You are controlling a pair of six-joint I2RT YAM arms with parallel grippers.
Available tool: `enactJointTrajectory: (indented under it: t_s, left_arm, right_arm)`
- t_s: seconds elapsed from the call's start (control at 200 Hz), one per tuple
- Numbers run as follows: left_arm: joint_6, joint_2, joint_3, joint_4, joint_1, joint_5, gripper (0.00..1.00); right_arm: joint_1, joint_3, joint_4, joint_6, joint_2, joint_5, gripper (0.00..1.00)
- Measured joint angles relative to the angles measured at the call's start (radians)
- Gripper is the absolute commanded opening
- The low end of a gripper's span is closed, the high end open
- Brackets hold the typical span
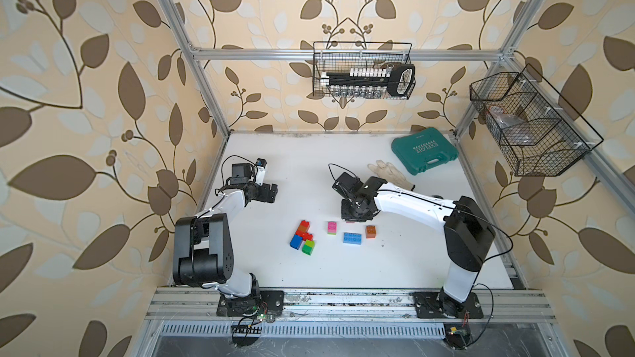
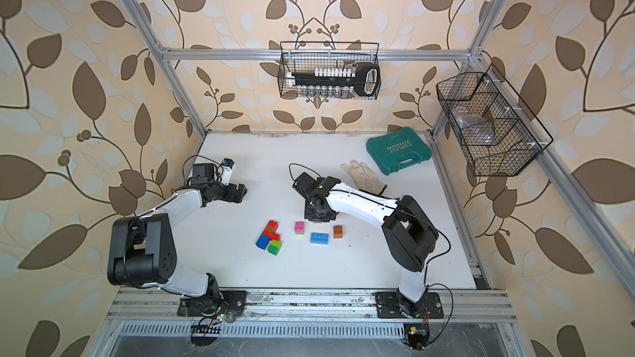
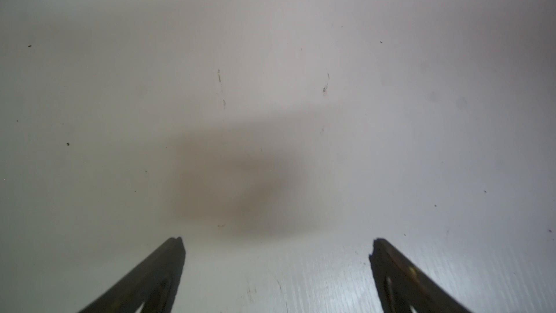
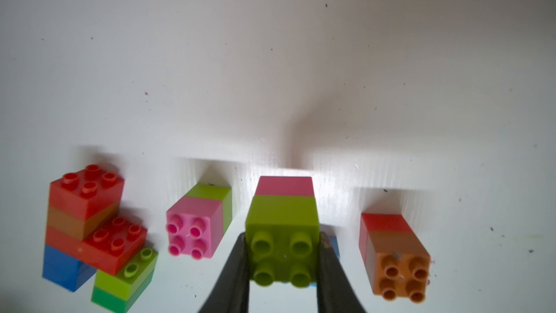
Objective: Assemble the letter h with lego
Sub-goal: Pick up the lego brick from the center of the board, then assemble the lego brick with the lego brick.
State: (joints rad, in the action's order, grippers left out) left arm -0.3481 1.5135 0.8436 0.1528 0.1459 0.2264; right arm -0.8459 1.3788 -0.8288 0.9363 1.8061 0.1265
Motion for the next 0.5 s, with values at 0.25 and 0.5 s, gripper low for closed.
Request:
enactJointTrajectory:
  t_s: [0.25,0.5]
  left_arm:
    - [0.0,0.0,0.0,0.0,0.007,0.0,0.99]
    - [0.0,0.0,0.0,0.002,0.013,0.007,0.99]
  right_arm:
    - [-0.08,-0.003,-0.035,0.111,-0.01,0.013,0.25]
    - [-0.099,-0.006,-0.089,0.145,-0.01,0.027,0.23]
